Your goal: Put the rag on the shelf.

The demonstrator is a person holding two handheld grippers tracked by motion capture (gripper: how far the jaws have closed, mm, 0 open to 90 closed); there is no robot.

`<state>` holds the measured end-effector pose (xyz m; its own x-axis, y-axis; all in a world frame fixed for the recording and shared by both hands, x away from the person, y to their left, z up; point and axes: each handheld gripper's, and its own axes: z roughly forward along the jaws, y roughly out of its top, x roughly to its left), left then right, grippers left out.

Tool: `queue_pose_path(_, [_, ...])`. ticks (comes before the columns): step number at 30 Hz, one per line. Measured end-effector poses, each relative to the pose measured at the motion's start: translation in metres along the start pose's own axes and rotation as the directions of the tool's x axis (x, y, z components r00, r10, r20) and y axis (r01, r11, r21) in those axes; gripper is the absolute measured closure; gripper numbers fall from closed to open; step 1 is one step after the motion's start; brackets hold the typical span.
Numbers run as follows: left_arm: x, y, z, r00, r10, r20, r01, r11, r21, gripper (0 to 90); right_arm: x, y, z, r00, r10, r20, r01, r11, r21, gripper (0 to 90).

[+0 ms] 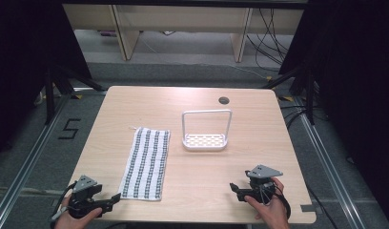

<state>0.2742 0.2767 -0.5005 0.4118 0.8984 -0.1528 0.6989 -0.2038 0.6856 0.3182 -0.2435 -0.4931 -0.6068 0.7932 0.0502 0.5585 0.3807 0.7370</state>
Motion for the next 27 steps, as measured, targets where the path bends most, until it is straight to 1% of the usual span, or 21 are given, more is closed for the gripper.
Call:
queue_pose_path(2, [0.0,0.0,0.0,1.0,0.001,-0.006,-0.001,1.0,0.0,17.7,0.002,0.001,0.001,1.0,0.006,-0.006,-0.006,1.0,-0.007,23.8])
queue_pose_path(5, [0.0,0.0,0.0,1.0,0.001,-0.001,-0.001,1.0,0.0,17.8,0.005,0.003,0.002,0.9997,-0.011,-0.022,0.011,1.0,-0.011,24.4])
queue_pose_path(6, [0.0,0.0,0.0,1.0,-0.003,0.003,0.003,1.0,0.001,18.2,0.007,0.004,0.002,0.9998,-0.005,-0.021,0.004,1.0,-0.009,24.8])
queue_pose_path(7, [0.0,0.0,0.0,1.0,0.007,0.0,-0.007,1.0,0.004,19.2,0.01,0.004,0.003,0.9996,0.0,-0.03,0.0,1.0,-0.008,25.3])
queue_pose_path(10, [-0.002,-0.001,0.001,0.9999,0.0,0.011,0.0,1.0,0.004,19.9,0.014,0.007,0.005,0.998,-0.047,-0.042,0.046,0.999,-0.024,26.2])
queue_pose_path(11, [-0.001,0.0,0.001,0.9998,0.017,0.012,-0.017,0.9998,0.015,20.4,0.016,0.007,0.006,0.9979,-0.046,-0.046,0.045,0.999,-0.022,26.5])
queue_pose_path(13, [-0.003,0.0,0.002,0.9998,0.011,0.016,-0.011,0.9999,0.008,22.1,0.022,0.011,0.008,0.9955,-0.065,-0.068,0.064,0.998,-0.026,27.5])
queue_pose_path(14, [-0.004,0.0,0.002,0.9996,0.023,0.015,-0.024,0.9996,0.017,22.3,0.024,0.012,0.009,0.9947,-0.065,-0.079,0.064,0.998,-0.019,27.8])
queue_pose_path(15, [-0.004,0.0,0.002,0.9994,0.031,0.017,-0.031,0.9992,0.024,22.8,0.028,0.013,0.011,0.993,-0.077,-0.089,0.075,0.997,-0.02,28.0])
queue_pose_path(16, [-0.006,-0.001,0.004,0.9996,0.015,0.022,-0.016,0.9998,0.016,23.4,0.031,0.015,0.012,0.9913,-0.079,-0.105,0.078,0.997,-0.018,28.3])
queue_pose_path(17, [-0.006,-0.001,0.004,0.9994,0.019,0.027,-0.02,0.9995,0.023,24.2,0.035,0.016,0.013,0.9907,-0.078,-0.111,0.077,0.997,-0.017,28.8])
queue_pose_path(18, [-0.006,-0.001,0.004,0.9989,0.038,0.027,-0.039,0.9987,0.032,24.8,0.037,0.017,0.014,0.9884,-0.092,-0.121,0.09,0.996,-0.018,29.4])
queue_pose_path(19, [-0.007,-0.001,0.005,0.999,0.036,0.029,-0.037,0.9988,0.032,25.8,0.042,0.02,0.016,0.9856,-0.109,-0.129,0.107,0.994,-0.021,29.9])
queue_pose_path(20, [-0.007,-0.001,0.005,0.9984,0.045,0.033,-0.047,0.9981,0.039,26.8,0.045,0.021,0.018,0.984,-0.108,-0.141,0.106,0.994,-0.024,30.4])
queue_pose_path(21, [-0.007,-0.001,0.006,0.998,0.05,0.039,-0.052,0.9977,0.044,28.5,0.053,0.024,0.022,0.9791,-0.125,-0.161,0.123,0.992,-0.02,30.7])
queue_pose_path(22, [-0.009,-0.001,0.006,0.9979,0.051,0.041,-0.053,0.9976,0.045,28.5,0.053,0.024,0.022,0.9791,-0.125,-0.161,0.123,0.992,-0.02,30.7])
queue_pose_path(23, [-0.01,-0.002,0.007,0.9972,0.057,0.047,-0.059,0.9973,0.044,29.4,0.057,0.025,0.025,0.9742,-0.143,-0.175,0.14,0.99,-0.027,30.8])
queue_pose_path(24, [-0.011,-0.002,0.007,0.9974,0.051,0.05,-0.053,0.9978,0.04,29.9,0.061,0.027,0.027,0.9702,-0.159,-0.183,0.156,0.987,-0.026,31.5])
queue_pose_path(26, [-0.012,-0.002,0.007,0.9975,0.046,0.055,-0.048,0.9981,0.038,30.8,0.069,0.029,0.033,0.9625,-0.169,-0.212,0.169,0.985,-0.02,33.4])
queue_pose_path(27, [-0.011,-0.002,0.007,0.9973,0.049,0.053,-0.052,0.9979,0.039,31.3,0.075,0.031,0.036,0.9579,-0.171,-0.231,0.172,0.985,-0.016,33.6])
